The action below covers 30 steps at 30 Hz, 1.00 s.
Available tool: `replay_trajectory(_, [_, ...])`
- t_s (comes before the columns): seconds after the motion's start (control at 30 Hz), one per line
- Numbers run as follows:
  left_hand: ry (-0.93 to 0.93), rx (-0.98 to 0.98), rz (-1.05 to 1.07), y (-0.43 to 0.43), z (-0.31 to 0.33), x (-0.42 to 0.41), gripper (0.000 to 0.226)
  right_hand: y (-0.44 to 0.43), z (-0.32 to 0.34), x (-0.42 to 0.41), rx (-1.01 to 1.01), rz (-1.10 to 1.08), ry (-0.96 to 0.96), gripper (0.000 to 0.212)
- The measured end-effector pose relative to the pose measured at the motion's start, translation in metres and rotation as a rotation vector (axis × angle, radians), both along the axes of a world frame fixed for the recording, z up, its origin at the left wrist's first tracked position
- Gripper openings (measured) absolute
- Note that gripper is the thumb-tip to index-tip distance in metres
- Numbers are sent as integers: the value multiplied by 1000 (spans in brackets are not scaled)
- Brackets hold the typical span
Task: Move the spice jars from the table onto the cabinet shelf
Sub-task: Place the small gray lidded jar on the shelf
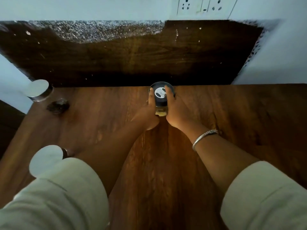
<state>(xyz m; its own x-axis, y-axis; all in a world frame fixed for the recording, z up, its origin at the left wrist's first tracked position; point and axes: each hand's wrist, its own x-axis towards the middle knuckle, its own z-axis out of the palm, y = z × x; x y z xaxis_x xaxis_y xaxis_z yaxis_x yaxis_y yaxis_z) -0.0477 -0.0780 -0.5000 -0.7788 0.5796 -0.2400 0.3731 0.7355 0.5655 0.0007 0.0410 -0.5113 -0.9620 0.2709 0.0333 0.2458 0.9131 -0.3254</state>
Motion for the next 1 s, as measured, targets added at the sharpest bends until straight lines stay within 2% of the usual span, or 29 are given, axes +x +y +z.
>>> replay_trajectory(0.1, [-1, 29, -2, 0, 5, 6, 100, -4, 11, 2, -30, -117, 158, 90])
replay_trajectory(0.23, [37, 248, 119, 4, 22, 23, 98, -9, 40, 14, -352, -210, 270, 93])
replay_trajectory(0.33, [136, 452, 210, 6, 45, 37, 109, -9, 66, 30, -423, -268, 352, 85])
replay_trajectory(0.47, [245, 591, 187, 4, 76, 59, 127, -16, 106, 60, -526, -309, 510, 75])
replay_trajectory(0.53, [209, 664, 220, 0, 91, 73, 132, -21, 121, 79, -613, -235, 582, 69])
replay_trajectory(0.6, [61, 802, 227, -5, 106, 88, 133, -21, 130, 98, -753, -167, 601, 63])
replay_trajectory(0.7, [-92, 957, 181, -11, 128, 113, 120, -10, 146, 124, -1055, -86, 534, 65])
replay_trajectory(0.77, [-189, 1008, 171, -10, 138, 129, 103, -4, 153, 138, -1189, 86, 481, 55])
replay_trajectory(0.87, [-278, 1015, 150, -10, 149, 149, 83, -3, 160, 159, -1270, 153, 471, 45])
replay_trajectory(1.0, [-188, 952, 125, -9, 156, 173, 77, -5, 166, 178, -1169, 70, 458, 51])
